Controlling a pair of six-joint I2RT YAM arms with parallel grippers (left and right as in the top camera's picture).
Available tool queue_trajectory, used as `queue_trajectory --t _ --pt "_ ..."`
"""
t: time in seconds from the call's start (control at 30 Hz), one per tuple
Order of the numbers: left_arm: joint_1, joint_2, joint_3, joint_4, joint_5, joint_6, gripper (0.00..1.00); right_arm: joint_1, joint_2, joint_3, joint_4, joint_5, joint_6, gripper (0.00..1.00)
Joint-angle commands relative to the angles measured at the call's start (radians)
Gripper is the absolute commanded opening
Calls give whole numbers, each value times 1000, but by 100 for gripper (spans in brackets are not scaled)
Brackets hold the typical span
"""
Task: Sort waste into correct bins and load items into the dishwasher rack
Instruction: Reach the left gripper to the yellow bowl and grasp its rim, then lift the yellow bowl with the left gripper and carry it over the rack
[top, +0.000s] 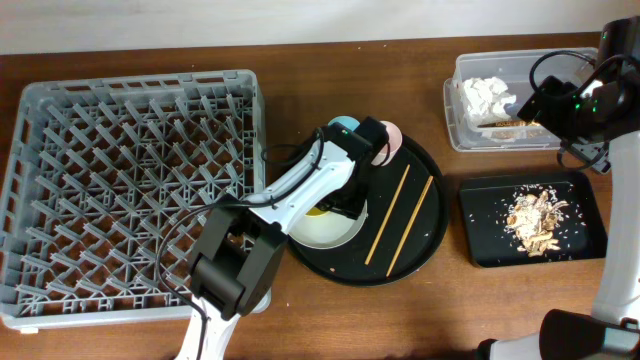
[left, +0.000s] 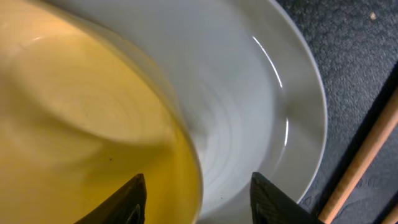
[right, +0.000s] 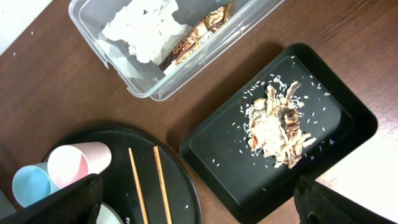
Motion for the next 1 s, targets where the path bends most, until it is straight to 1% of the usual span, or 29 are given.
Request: queue_trajectory --t 0.0,0.07,0.1,0.13,0.17,0.47,0.67,0.8,0.87,0.97 --pt "7 -7 -5 0 -18 -6 32 -2 4 9 -2 5 -9 99" --pt "7 -7 2 -4 -18 -6 25 -2 4 9 -2 5 -9 99" --pt "7 -7 5 -7 -18 -6 19 -2 4 9 -2 5 -9 99" --pt "7 -7 15 -20 -18 -6 13 -2 4 9 -2 6 -9 99" --pt "9 -7 34 -43 -18 -6 0 -2 4 9 -2 6 -9 99" --pt "9 -7 232 -214 -18 -7 1 -2 4 9 -2 6 -9 99" --pt "37 -7 473 -397 -18 -8 1 -2 4 9 -2 5 -9 99" --pt "82 -8 686 -527 -17 -6 1 -2 4 9 -2 6 -9 99" --pt "116 -34 743 -527 -7 -20 1 -2 4 9 -2 5 -9 99" --pt "174 -83 754 -527 -6 -29 0 -2 4 9 -2 6 -9 99"
